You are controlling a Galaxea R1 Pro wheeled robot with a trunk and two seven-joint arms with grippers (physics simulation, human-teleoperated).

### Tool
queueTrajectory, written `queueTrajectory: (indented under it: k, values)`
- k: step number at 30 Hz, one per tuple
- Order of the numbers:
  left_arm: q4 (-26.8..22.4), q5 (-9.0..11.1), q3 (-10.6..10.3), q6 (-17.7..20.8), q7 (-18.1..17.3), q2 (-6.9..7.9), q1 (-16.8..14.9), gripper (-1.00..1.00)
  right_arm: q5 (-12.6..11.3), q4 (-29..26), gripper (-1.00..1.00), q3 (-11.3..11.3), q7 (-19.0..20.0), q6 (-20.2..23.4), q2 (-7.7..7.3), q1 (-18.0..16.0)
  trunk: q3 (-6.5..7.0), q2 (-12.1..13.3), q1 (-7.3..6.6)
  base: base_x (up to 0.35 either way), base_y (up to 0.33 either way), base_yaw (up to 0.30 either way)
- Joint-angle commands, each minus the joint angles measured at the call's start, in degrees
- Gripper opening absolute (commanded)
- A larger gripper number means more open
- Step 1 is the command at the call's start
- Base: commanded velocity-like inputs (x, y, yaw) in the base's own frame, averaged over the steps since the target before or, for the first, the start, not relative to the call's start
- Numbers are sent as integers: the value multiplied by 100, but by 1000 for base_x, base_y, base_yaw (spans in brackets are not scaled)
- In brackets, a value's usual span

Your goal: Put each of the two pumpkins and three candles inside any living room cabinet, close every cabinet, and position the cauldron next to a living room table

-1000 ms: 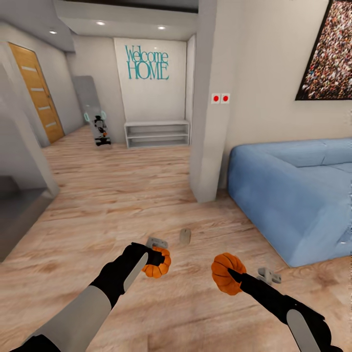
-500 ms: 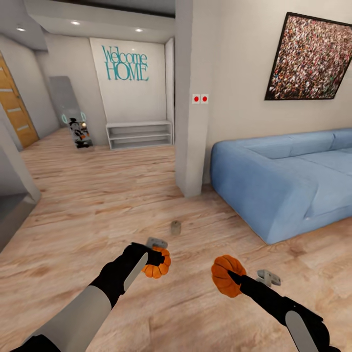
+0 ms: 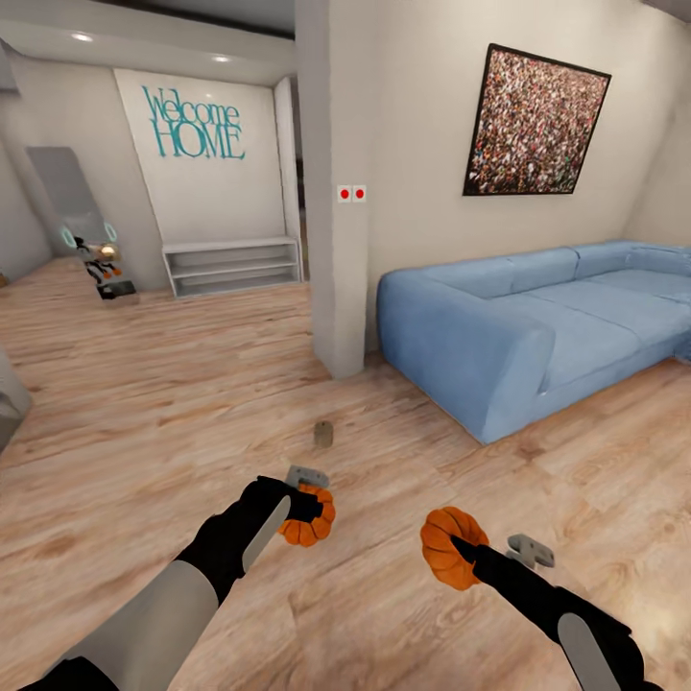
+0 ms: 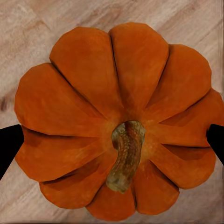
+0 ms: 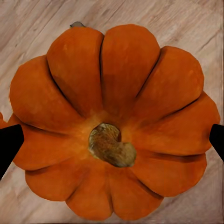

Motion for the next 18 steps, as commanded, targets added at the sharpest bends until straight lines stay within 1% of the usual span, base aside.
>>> queueTrajectory:
  k: [1, 3, 5, 7, 12, 14, 15, 17, 18]
  values:
    - [-9, 54, -18, 17, 45, 5, -4, -100, -61, -7, -100, -1, -15, 27, 1, -5, -4, -3, -4, -233, 214, -131]
    - [-12, 54, -19, 17, 45, 5, -6, -100, -66, 8, -100, -7, -40, 27, 0, -5, -4, -3, -4, -201, 214, -69]
    - [-13, 54, -19, 17, 45, 5, -5, -100, -72, 33, -100, -11, -162, 27, -2, -9, -4, -3, -4, -163, 214, -31]
    - [-12, 54, -20, 17, 45, 5, -3, -100, -80, 51, -100, -14, -398, 27, 0, -15, -4, -3, -4, -128, 214, -14]
    - [-14, 51, -20, 17, 45, 7, -7, -100, -86, 142, -100, -16, -686, 30, 2, -30, -4, -3, -4, -64, 209, -5]
    - [-15, 50, -20, 12, 45, 11, -4, -100, -89, 219, -100, -12, -1053, 33, 3, -69, -4, -3, -4, -14, 131, -1]
    - [-14, 51, -20, 11, 45, 10, -5, -100, -90, 230, -100, -11, -1177, 32, 7, -84, -4, -3, -4, -9, 84, -1]
    - [-14, 48, -20, 4, 45, 7, -3, -100, -94, 258, -100, 4, -1710, 32, 31, -134, -4, -3, -4, -5, 44, 0]
    - [-15, 47, -20, 3, 45, 6, -3, -100, -93, 261, -100, 9, -1835, 32, 41, -143, -4, -3, -4, -3, 28, 0]
